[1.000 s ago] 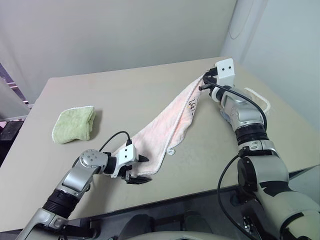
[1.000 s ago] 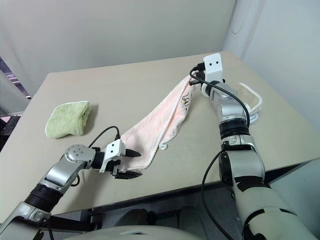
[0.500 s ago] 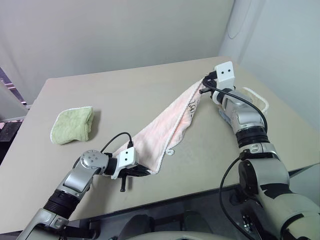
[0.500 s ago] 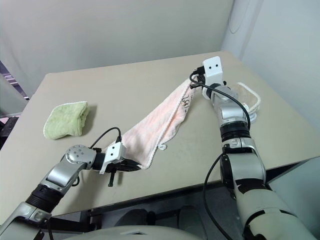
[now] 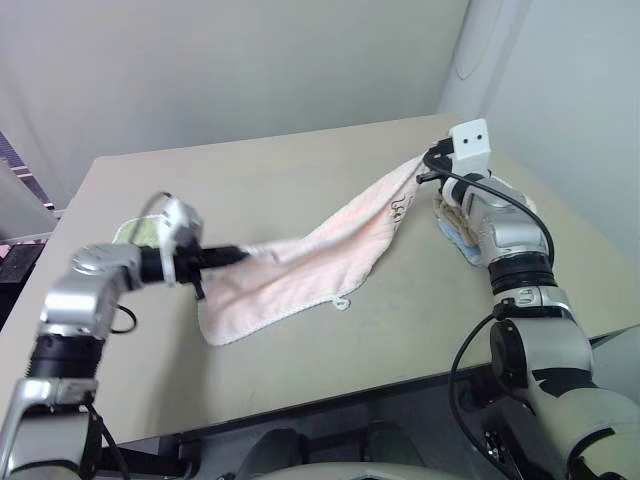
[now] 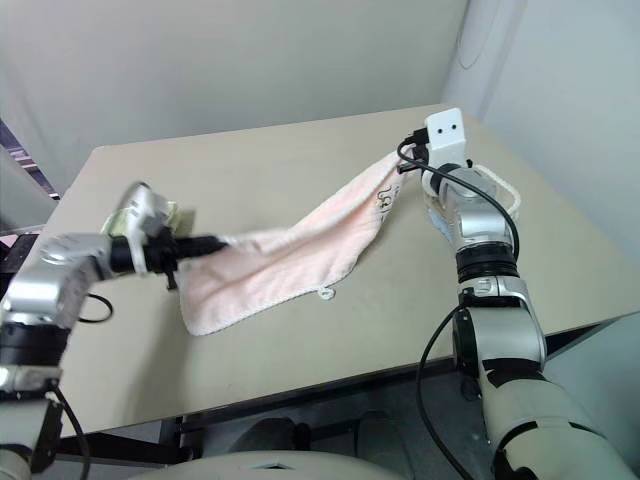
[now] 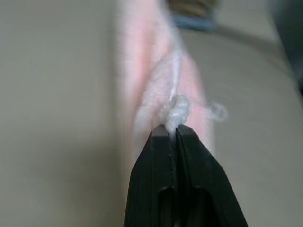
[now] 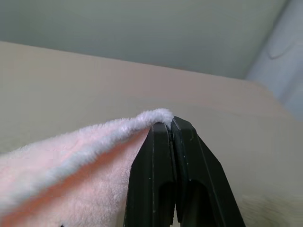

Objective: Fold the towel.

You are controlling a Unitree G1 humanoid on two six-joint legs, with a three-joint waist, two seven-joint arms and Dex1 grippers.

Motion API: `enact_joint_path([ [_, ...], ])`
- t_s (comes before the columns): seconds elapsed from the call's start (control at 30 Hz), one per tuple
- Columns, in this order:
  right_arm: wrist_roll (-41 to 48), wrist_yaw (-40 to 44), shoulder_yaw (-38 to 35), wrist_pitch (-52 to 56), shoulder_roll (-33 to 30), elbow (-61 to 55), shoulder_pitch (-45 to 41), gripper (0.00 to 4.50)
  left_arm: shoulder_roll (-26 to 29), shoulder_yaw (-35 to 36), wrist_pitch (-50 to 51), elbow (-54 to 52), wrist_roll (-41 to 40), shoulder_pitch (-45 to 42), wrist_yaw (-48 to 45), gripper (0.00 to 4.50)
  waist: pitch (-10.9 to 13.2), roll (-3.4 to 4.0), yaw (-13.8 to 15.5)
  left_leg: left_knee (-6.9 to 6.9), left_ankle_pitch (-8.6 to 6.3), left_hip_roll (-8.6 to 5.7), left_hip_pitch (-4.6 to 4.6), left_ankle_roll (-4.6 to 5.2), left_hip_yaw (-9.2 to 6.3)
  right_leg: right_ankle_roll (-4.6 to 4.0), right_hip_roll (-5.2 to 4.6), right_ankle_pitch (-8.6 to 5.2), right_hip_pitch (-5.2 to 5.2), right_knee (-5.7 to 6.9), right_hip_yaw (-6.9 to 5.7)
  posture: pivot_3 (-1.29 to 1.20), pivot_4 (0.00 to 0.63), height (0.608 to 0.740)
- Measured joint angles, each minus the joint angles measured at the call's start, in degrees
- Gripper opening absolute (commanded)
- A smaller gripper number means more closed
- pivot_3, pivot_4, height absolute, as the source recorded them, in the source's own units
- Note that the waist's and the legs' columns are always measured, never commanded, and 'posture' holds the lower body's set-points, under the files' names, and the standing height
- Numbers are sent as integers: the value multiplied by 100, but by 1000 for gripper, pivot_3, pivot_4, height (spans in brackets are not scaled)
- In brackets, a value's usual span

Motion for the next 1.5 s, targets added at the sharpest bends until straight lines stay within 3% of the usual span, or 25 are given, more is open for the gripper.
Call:
enact_joint_path([
  [0.23, -56, -97, -42, -382, -91, 624, -200, 0, -733, 266, -1127, 2950, 458, -2071, 1183, 40, 3, -14, 48, 24, 0, -1, 0, -1, -4, 31, 4, 32, 15, -5, -2, 0, 0, 740],
  [0.4, -175, -323, -53, -968, -107, 1671, -864, 0, -1201, 451, -1847, 4571, 674, -3230, 1752, 40, 5, -16, -11, 10, -1, -1, -12, 1, 2, 39, 4, 37, -4, -12, 5, 0, 0, 740],
  [0.63, -236, -563, -112, -1917, -133, 2790, -1650, 0, -1308, 773, -2557, 5523, 886, -3826, 2732, 40, 5, -17, -24, -4, -1, 0, -26, 1, 1, 42, 5, 40, -31, -3, 10, 0, 0, 740],
  [0.73, -216, -303, -160, -2181, -167, 2871, -1760, 0, -1179, 907, -2572, 5613, 892, -3822, 2708, 40, 6, -19, -19, 3, -2, -1, -27, 2, 1, 44, 6, 41, -27, -3, 9, 0, 0, 740],
  [0.93, 128, 901, -208, -2180, -259, 1967, -917, 0, -846, 947, -2475, 5250, 855, -3048, 1123, 40, 3, -21, -32, 17, -3, -3, -23, 7, 0, 50, 8, 45, -12, -2, 8, 0, 0, 740],
  [1.1, 959, 1704, -329, -610, -428, -813, 981, 0, -578, 952, -1789, 4058, 577, -1767, 35, 40, 3, -22, -16, 18, -4, 0, -36, 6, -5, 50, 4, 45, -35, 13, 10, 0, 0, 740],
  [1.27, 1927, 1850, -669, 1112, -832, -3331, 2202, 0, -344, 1080, -773, 2071, 96, -617, -162, 40, 2, -23, -1, 24, -6, 5, -29, 4, -4, 48, -8, 44, -28, 18, 13, 0, 0, 740],
  [1.5, 3387, 2200, -1391, 2881, -1510, -5415, 3771, 0, 69, 1186, 365, -439, -514, 1217, -185, 40, 1, -24, 59, 25, -16, 8, -29, -11, 2, 26, -18, 23, -2, -19, 14, 0, 0, 740],
])
